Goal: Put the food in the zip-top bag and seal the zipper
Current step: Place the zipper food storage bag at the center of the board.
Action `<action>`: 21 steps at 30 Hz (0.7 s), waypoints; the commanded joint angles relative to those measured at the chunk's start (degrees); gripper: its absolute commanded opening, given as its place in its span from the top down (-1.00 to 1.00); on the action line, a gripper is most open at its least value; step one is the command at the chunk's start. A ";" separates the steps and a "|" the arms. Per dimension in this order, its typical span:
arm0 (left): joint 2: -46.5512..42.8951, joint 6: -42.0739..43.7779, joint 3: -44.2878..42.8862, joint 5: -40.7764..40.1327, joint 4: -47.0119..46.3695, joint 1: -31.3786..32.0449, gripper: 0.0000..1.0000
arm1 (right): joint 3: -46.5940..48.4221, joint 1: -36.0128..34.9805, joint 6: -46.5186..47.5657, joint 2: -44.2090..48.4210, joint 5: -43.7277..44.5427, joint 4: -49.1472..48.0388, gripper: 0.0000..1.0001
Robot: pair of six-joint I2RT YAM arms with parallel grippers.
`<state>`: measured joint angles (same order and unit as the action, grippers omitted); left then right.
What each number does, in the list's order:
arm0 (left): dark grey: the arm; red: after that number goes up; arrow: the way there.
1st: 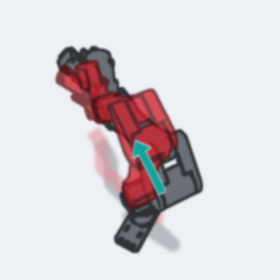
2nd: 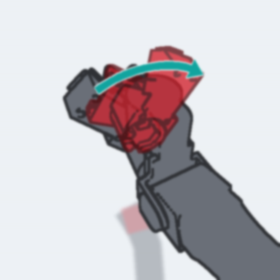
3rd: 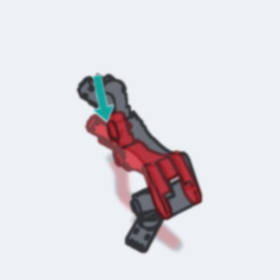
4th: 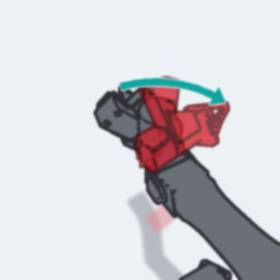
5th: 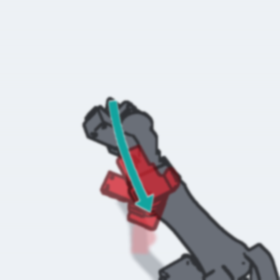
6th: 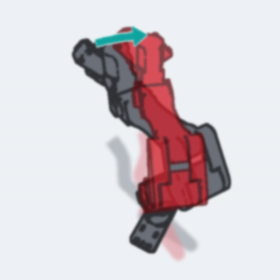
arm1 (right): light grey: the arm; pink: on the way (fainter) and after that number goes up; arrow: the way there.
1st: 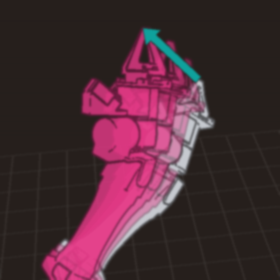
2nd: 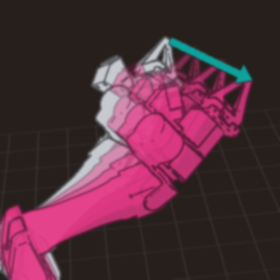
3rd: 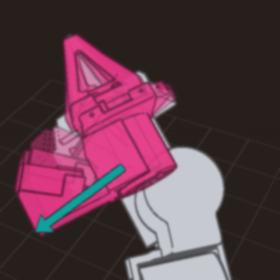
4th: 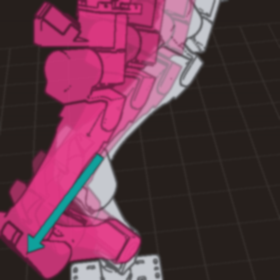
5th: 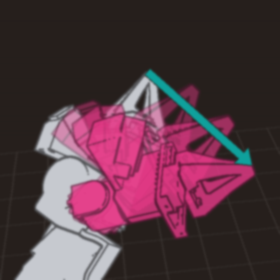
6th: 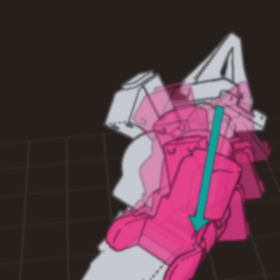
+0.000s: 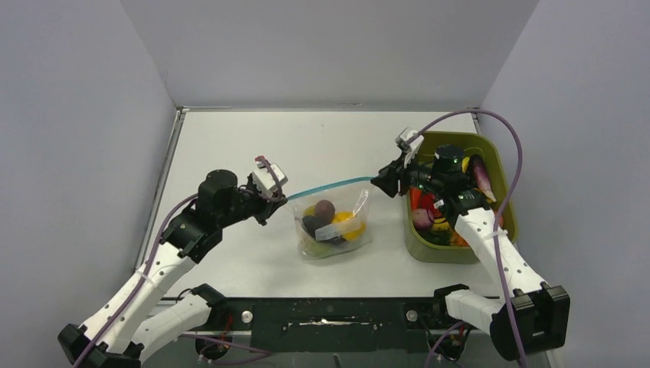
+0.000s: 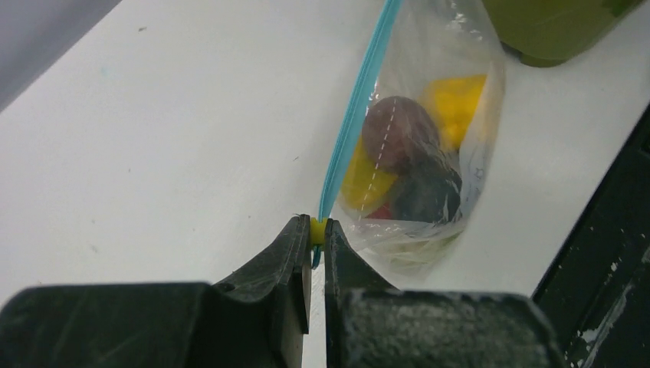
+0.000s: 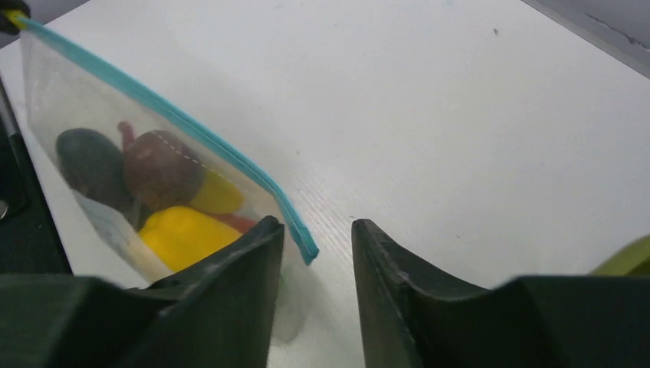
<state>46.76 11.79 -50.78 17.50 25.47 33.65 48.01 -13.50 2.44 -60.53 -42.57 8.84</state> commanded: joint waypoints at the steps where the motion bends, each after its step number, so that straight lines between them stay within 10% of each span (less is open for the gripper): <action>1: 6.25 -7.08 -1.90 -7.38 -8.09 -2.05 1.00 | 7.04 1.54 -1.72 -4.85 8.31 -4.32 0.07; 18: 19.61 -18.46 -4.88 -15.65 -20.94 -17.59 1.00 | 7.10 1.46 -9.38 2.22 14.03 -5.24 -0.96; 21: 20.68 -20.62 -5.47 -20.63 -20.87 -17.91 0.70 | 7.10 1.49 -14.12 2.54 17.34 -4.34 -0.95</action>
<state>67.09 -4.62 -51.83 3.64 11.14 16.36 52.95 -11.92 -5.98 -59.09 -29.69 5.78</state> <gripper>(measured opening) 0.072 0.976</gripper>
